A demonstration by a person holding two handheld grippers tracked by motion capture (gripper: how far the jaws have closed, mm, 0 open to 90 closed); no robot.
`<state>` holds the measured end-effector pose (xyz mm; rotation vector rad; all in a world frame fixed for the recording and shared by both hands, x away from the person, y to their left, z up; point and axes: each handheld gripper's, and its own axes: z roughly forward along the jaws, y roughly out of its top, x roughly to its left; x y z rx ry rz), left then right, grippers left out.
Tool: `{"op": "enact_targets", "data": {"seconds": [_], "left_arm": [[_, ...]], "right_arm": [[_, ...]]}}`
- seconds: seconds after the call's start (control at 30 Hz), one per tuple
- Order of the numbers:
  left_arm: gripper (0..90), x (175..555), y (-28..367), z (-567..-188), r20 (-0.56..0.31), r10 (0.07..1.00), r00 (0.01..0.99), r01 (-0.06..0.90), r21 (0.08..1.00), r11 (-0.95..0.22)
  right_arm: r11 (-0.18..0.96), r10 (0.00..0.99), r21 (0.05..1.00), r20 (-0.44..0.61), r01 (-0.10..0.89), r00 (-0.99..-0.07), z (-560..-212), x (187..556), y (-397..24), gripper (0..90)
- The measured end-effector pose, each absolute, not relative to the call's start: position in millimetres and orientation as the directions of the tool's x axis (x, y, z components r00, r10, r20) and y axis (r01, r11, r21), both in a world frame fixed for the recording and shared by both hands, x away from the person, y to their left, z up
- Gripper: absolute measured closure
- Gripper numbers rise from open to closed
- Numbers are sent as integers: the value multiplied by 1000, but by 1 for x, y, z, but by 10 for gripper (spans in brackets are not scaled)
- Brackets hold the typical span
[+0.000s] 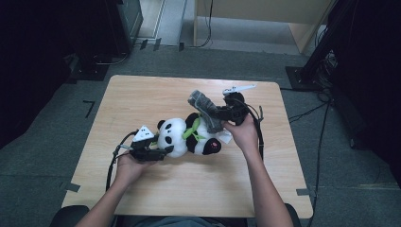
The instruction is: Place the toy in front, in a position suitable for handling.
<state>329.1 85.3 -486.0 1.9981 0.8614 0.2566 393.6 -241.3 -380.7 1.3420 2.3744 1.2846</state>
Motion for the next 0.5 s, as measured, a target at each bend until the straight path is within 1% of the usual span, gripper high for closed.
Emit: {"op": "enact_targets", "data": {"seconds": [0.13, 0.23, 0.3, 0.5], "left_arm": [[288, 329, 85, -486, -153, 662, 734, 473, 814, -336], [287, 330, 85, -486, -157, 660, 734, 475, 814, -335], [287, 330, 85, -486, -160, 660, 734, 476, 814, -333], [286, 331, 86, -486, -164, 658, 735, 477, 814, -331]], "right_arm": [[242, 755, 714, 286, 657, -589, -386, 396, -249, 757], [241, 754, 735, 269, 634, -599, -390, 395, -257, 752], [227, 753, 730, 289, 645, -591, -392, 395, -262, 751], [218, 768, 730, 281, 647, -575, -395, 392, -274, 749]]}}
